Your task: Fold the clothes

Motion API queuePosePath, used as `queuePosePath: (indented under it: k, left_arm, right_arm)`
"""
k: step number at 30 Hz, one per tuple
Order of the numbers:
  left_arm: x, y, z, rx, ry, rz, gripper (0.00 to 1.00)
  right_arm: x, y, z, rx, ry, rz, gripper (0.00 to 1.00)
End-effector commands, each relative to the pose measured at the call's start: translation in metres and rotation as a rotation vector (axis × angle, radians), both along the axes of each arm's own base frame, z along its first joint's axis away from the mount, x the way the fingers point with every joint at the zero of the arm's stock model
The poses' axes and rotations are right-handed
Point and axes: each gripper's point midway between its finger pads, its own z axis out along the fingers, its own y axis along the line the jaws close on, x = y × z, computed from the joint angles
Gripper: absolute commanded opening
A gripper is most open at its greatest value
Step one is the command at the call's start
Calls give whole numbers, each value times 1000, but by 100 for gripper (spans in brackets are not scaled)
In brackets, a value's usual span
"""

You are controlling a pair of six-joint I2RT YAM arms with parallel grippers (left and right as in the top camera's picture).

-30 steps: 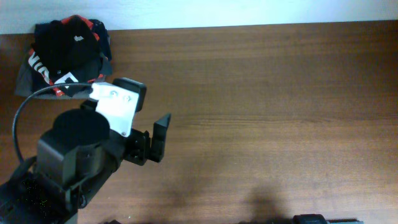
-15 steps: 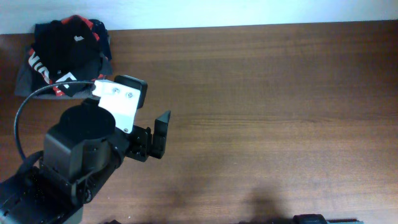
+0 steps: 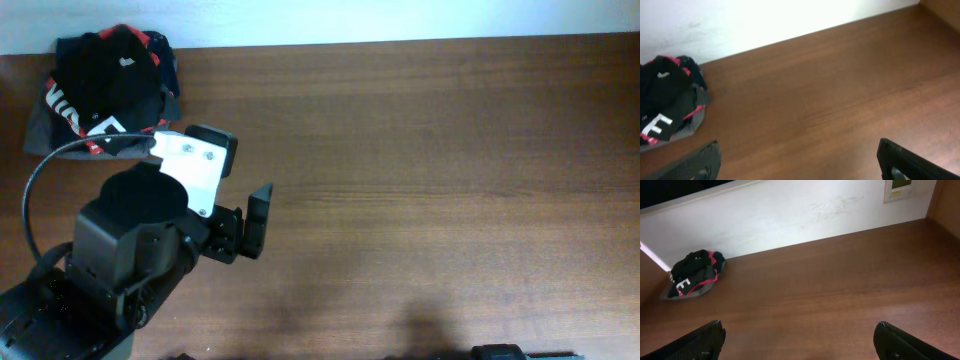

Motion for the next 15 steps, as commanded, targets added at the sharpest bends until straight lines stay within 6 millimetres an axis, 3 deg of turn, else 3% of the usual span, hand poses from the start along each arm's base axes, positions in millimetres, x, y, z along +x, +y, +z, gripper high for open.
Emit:
queuePosePath:
  k: [1, 15]
  left_arm:
    - [-3, 5, -8, 22, 28, 16, 99]
    - [-35, 28, -50, 166, 217, 16, 99]
  right_arm:
    - [2, -3, -3, 2, 16, -22, 99]
    - [-13, -10, -9, -9, -81, -91, 99]
